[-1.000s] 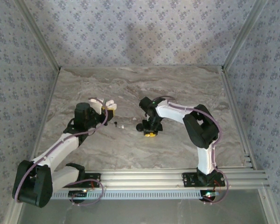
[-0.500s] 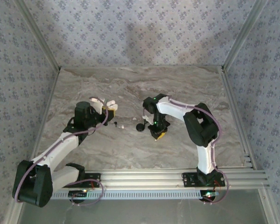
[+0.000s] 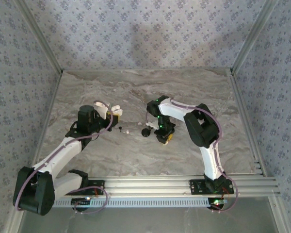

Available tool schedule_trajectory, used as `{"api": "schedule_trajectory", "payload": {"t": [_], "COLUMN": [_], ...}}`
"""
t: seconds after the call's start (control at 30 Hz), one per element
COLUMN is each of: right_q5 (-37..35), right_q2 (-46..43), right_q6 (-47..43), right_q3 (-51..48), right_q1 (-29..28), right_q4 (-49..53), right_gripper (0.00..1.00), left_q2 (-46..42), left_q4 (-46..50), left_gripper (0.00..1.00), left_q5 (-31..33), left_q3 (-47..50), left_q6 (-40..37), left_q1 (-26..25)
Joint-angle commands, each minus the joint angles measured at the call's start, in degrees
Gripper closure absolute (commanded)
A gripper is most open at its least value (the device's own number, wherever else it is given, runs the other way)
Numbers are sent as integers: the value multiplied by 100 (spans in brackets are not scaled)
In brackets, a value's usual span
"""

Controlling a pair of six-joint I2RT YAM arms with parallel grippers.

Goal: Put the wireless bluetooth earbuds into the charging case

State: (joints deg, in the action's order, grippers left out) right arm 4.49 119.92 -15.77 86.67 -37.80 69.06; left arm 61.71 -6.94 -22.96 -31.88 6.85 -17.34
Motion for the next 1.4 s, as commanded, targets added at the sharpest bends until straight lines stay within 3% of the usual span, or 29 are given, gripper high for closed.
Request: {"api": "schedule_trajectory", "payload": {"t": [0.0, 0.13, 0.3, 0.47, 0.9, 1.37], "right_q5": [395, 579, 752, 983, 724, 828], "right_q2": [-618, -1219, -1895, -2181, -1800, -1596], "right_q6": [526, 2184, 5282, 6723, 7220, 7142], "right_q3": [59, -212, -1006, -1773, -2258, -2281], "right_q1": [145, 269, 391, 344, 378, 464], "right_q4": [-17, -203, -615, -1632, -2185, -2439], "right_gripper": [59, 60, 57, 56, 58, 63], "left_q2": [-11, -10, 15, 115, 146, 148], "left_q4": [9, -35, -92, -145, -211, -167], "left_gripper": [84, 84, 84, 84, 84, 84], "left_q5": [-121, -130, -181, -261, -304, -262], "left_q3": [-231, -214, -194, -179, -197, -205], "left_q6": [-79, -33, -18, 16, 55, 46], "left_q1": [29, 31, 20, 21, 22, 20]}}
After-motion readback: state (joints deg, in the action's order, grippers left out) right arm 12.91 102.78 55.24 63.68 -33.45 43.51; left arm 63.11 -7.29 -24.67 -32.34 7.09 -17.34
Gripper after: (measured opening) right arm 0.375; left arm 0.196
